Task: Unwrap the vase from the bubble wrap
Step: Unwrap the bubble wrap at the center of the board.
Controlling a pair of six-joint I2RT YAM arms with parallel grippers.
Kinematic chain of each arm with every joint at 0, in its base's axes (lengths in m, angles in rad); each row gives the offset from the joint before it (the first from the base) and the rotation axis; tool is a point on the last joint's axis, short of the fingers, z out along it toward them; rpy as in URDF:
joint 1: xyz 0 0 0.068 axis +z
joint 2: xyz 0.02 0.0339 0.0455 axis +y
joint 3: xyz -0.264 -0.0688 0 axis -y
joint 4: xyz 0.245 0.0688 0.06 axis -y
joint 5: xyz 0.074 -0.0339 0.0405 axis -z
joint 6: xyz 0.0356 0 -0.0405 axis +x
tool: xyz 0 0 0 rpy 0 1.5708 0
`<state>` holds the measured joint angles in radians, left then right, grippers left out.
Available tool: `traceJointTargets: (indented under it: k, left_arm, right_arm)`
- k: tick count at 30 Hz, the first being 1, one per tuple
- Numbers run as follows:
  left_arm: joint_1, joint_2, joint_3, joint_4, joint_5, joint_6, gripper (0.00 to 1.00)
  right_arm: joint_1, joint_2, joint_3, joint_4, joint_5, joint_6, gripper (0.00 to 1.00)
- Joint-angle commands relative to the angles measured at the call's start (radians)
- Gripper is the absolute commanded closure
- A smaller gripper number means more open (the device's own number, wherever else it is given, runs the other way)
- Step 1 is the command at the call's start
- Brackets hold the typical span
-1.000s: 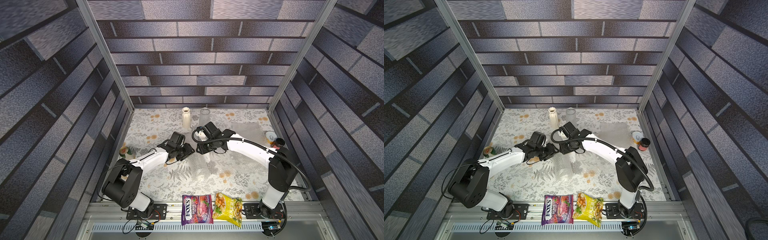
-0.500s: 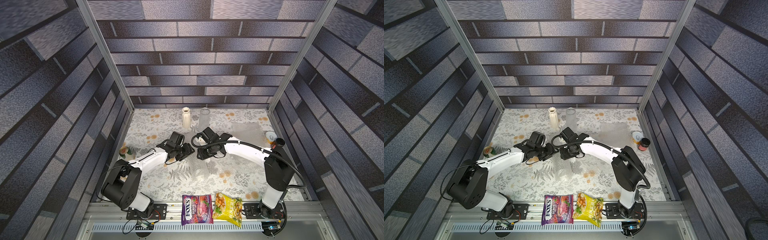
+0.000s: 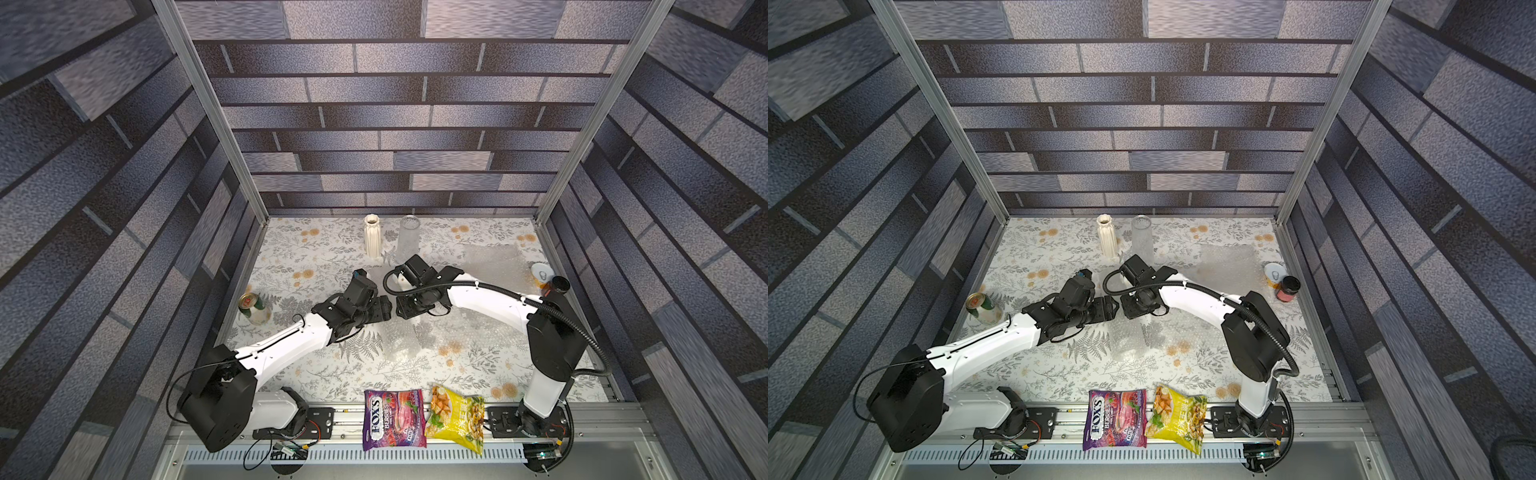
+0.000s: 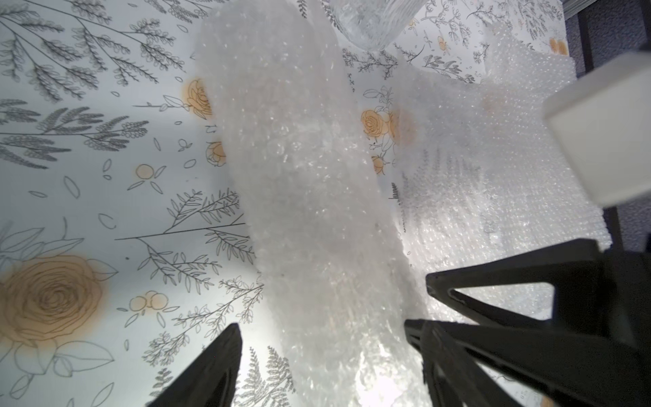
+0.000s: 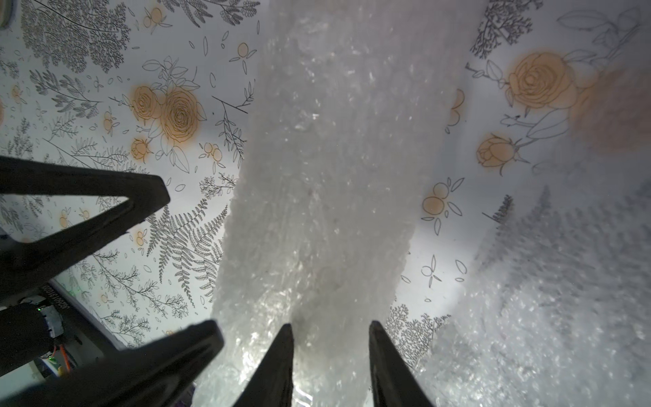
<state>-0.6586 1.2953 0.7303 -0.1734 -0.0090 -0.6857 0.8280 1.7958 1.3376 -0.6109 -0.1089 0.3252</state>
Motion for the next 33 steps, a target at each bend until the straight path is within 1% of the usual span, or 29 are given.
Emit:
traceJointTargets:
  k: [1, 4, 7, 11, 14, 18, 26, 29, 33]
  left_arm:
    - [-0.003, -0.026, -0.026, 0.030, -0.094, 0.060, 0.25]
    - [0.012, -0.027, -0.021, -0.004, -0.103, 0.038, 0.37]
    - [0.020, -0.032, -0.023, -0.009, -0.102, 0.033, 0.42]
    - [0.021, -0.043, -0.036, 0.035, -0.073, 0.034, 0.42]
    - [0.018, -0.043, -0.048, 0.098, -0.043, 0.029, 0.38]
    - [0.000, 0.001, -0.034, 0.134, -0.013, 0.025, 0.37]
    - [-0.033, 0.162, 0.050, 0.109, 0.004, 0.010, 0.39]
    - [-0.035, 0.183, 0.054, 0.113, 0.004, 0.004, 0.40]
    - [-0.036, 0.175, 0.052, 0.105, 0.001, 0.004, 0.40]
  right_arm:
    - [-0.011, -0.003, -0.020, -0.053, 0.056, 0.014, 0.63]
    - [-0.020, -0.018, -0.024, -0.052, 0.061, 0.014, 0.63]
    - [-0.027, -0.023, -0.023, -0.062, 0.072, 0.010, 0.63]
    - [-0.033, -0.023, -0.026, -0.065, 0.078, 0.010, 0.63]
    - [-0.036, -0.021, -0.026, -0.070, 0.081, 0.009, 0.63]
    - [-0.040, -0.026, -0.029, -0.071, 0.087, 0.006, 0.63]
    - [-0.047, -0.048, -0.036, -0.066, 0.092, 0.002, 0.63]
    - [-0.049, -0.050, -0.028, -0.066, 0.091, 0.001, 0.63]
    - [-0.050, -0.063, 0.003, -0.062, 0.093, -0.008, 0.63]
